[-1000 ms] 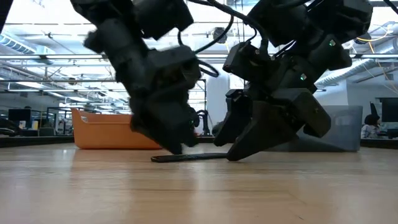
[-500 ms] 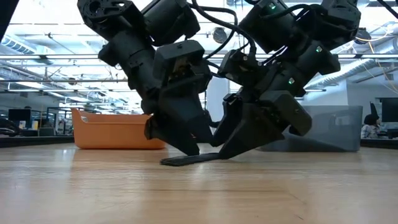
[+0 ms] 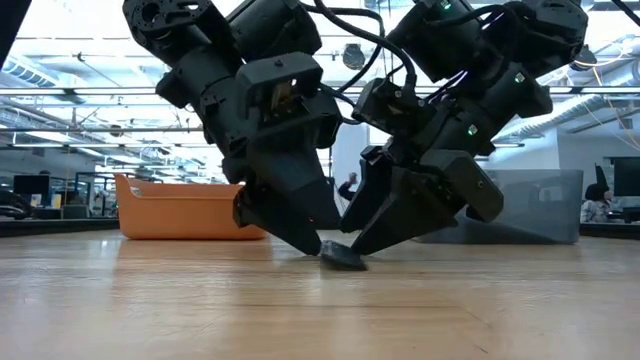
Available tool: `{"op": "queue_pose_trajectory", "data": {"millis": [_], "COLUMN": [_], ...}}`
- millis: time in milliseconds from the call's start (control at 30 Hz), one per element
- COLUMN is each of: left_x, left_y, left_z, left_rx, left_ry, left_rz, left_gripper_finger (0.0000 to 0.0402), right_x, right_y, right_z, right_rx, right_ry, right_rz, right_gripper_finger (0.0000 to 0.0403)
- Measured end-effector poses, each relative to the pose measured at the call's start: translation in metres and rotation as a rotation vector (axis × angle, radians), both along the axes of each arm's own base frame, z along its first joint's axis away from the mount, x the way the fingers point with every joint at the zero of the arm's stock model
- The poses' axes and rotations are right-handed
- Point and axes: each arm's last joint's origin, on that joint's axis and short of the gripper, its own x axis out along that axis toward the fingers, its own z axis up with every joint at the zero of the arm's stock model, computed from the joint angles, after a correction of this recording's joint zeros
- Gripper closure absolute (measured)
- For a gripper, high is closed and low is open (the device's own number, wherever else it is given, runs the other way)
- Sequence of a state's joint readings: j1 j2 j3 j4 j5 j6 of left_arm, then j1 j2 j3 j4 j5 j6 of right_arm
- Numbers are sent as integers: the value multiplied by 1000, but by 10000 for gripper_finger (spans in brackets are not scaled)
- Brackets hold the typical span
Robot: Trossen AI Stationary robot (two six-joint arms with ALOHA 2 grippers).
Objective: Pick & Place Travel size toiletries
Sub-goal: Put the black comb into the orange bin
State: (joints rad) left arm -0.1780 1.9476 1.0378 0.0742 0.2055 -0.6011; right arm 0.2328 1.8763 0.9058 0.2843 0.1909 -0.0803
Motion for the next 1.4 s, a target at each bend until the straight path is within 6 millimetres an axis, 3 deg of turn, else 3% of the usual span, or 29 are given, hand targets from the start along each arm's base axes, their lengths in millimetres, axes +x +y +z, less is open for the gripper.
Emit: {"op": "queue_pose_trajectory", "data": {"millis": [333,867,1100,1400], "left_x": [7,8,8,8], "left_y": [18,17,17,17], "left_z": [4,6,6,6], "left_rx": [22,-7,-6,-5], "left_ry": [-63,-87,-90,-91], "left_rz": [48,-2,-6,-6], "left_gripper_finger": [165,165,165,165], "right_x": [3,3,3,3], "right_y": [2,2,3,3], "right_z": [-3,-3,-3,-3], "right_rx": [21,26,29,32], "right_ry": [-29,-30,-30,-29], "right_rz": [-4,0,4,8], "right_gripper_finger": [127,142,172,239]}}
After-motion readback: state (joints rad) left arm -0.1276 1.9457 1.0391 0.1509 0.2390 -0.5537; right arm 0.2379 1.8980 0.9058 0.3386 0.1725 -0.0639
